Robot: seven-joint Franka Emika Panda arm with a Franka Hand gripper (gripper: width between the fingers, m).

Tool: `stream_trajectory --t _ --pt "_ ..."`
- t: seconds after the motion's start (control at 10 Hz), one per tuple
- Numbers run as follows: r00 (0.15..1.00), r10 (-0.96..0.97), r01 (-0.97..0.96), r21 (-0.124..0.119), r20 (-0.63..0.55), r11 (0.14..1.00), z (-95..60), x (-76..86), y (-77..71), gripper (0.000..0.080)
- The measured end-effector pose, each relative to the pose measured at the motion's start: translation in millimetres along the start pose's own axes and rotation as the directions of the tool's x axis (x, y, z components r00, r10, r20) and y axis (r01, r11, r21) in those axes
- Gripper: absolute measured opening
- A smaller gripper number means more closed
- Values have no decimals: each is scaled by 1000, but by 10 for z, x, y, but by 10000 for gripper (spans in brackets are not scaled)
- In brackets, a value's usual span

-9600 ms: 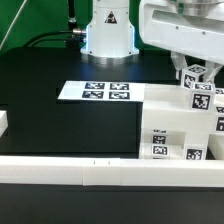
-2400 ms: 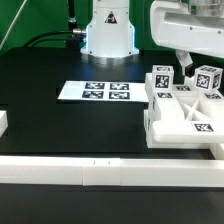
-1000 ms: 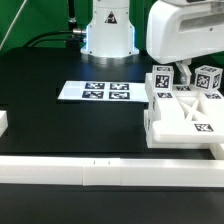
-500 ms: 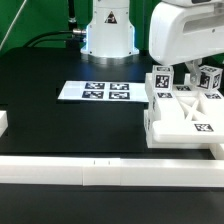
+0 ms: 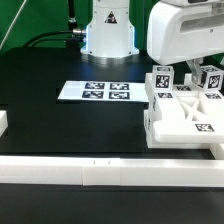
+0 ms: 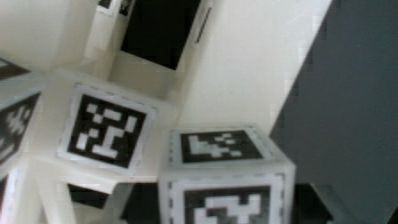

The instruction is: Assemble chair

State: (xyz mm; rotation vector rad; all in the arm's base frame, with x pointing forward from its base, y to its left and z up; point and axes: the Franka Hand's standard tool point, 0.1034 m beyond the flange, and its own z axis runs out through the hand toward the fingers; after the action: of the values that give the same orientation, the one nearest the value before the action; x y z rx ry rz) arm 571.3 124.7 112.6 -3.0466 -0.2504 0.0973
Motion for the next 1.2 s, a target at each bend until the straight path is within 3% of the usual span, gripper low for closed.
stream_trajectory --t 0.3,0.7,1.0,1.2 --pt "943 332 -332 1 -7 943 -4 8 -3 284" --pt "831 557 -556 8 -18 831 -9 28 5 284" --pt "700 713 -713 16 -20 701 -11 40 6 284" --pt "556 831 -830 32 -29 556 -14 45 -24 284"
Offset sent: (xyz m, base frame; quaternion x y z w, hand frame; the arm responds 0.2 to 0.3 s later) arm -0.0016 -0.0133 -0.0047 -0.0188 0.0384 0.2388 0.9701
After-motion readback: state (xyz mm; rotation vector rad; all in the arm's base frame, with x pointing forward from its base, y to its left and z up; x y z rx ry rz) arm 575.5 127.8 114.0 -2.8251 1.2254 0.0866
